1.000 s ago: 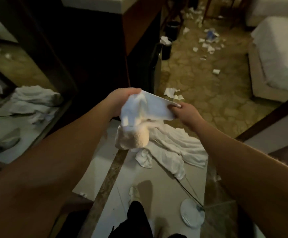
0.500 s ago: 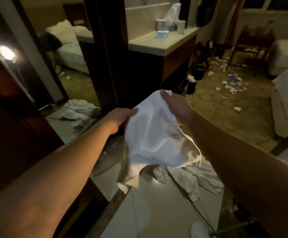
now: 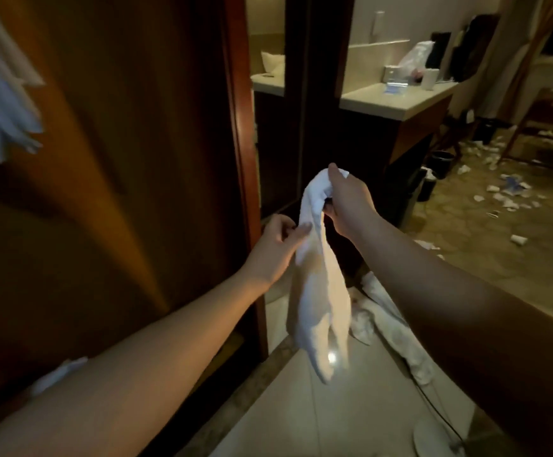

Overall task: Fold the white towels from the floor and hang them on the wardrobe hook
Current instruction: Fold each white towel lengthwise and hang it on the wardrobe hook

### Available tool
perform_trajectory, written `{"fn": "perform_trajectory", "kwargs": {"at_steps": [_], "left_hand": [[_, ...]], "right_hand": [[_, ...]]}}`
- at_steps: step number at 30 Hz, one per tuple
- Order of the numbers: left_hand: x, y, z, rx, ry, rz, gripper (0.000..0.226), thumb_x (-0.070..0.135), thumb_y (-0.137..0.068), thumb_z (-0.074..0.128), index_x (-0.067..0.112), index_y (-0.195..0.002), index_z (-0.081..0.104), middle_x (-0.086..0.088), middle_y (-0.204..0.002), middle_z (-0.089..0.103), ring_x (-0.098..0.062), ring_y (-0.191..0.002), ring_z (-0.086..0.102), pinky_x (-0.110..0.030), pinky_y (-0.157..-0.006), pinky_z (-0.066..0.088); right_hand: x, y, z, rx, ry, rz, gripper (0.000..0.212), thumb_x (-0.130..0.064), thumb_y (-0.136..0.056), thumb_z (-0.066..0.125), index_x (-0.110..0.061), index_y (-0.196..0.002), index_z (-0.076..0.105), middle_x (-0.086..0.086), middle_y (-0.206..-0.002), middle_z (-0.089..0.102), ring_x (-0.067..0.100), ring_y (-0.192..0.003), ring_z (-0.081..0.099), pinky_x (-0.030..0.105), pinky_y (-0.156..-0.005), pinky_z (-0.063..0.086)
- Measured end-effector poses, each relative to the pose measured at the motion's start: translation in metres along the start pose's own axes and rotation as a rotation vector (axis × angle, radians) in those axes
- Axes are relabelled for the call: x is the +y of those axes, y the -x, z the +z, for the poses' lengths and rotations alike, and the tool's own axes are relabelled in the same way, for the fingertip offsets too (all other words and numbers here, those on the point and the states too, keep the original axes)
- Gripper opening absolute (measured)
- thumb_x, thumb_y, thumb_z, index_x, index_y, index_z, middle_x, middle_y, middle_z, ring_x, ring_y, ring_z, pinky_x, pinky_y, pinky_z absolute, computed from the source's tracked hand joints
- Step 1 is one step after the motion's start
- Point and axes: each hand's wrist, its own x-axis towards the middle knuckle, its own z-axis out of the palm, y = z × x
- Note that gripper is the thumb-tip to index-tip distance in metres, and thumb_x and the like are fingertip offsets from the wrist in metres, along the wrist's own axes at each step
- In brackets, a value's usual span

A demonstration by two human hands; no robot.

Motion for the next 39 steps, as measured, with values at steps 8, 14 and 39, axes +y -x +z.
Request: {"fn": "perform_trajectory", "kwargs": {"at_steps": [8, 14, 39], "left_hand": [[-0.015, 0.073, -0.049, 0.175, -0.367, -0.092, 0.041, 0.038, -0.095, 0.06, 0.026, -0.134, 0.051, 0.003, -0.124, 0.064, -0.016, -0.107, 0.063, -0.035, -0.087, 0.054], [-0.038, 0.126, -0.129, 0.28, -0.532, -0.347, 0.026, 0.032, -0.096, 0.057, 0.022, -0.12, 0.063, 0.005, -0.097, 0.064, -0.015, -0.083, 0.064, -0.035, -0.07, 0.056], [0.035, 0.342, -0.313, 0.802, 0.54, 0.013, 0.021, 0.027, -0.103, 0.054, 0.013, -0.113, 0.065, -0.004, -0.098, 0.078, -0.019, -0.09, 0.075, -0.034, -0.068, 0.061]], "right_hand": [[-0.013, 0.09, 0.075, -0.163, 0.015, -0.109, 0.041, -0.028, -0.105, 0.053, 0.004, -0.131, 0.054, 0.006, -0.084, 0.062, 0.014, -0.063, 0.065, 0.021, -0.053, 0.053], [-0.04, 0.114, 0.083, -0.167, -0.077, -0.143, 0.025, -0.029, -0.103, 0.055, -0.013, -0.121, 0.062, 0.006, -0.085, 0.058, 0.016, -0.069, 0.061, 0.026, -0.061, 0.055], [-0.019, 0.206, 0.079, -0.48, 0.145, -0.121, 0.016, -0.016, -0.097, 0.061, -0.025, -0.105, 0.072, -0.001, -0.103, 0.072, 0.017, -0.1, 0.068, 0.029, -0.074, 0.052]]}}
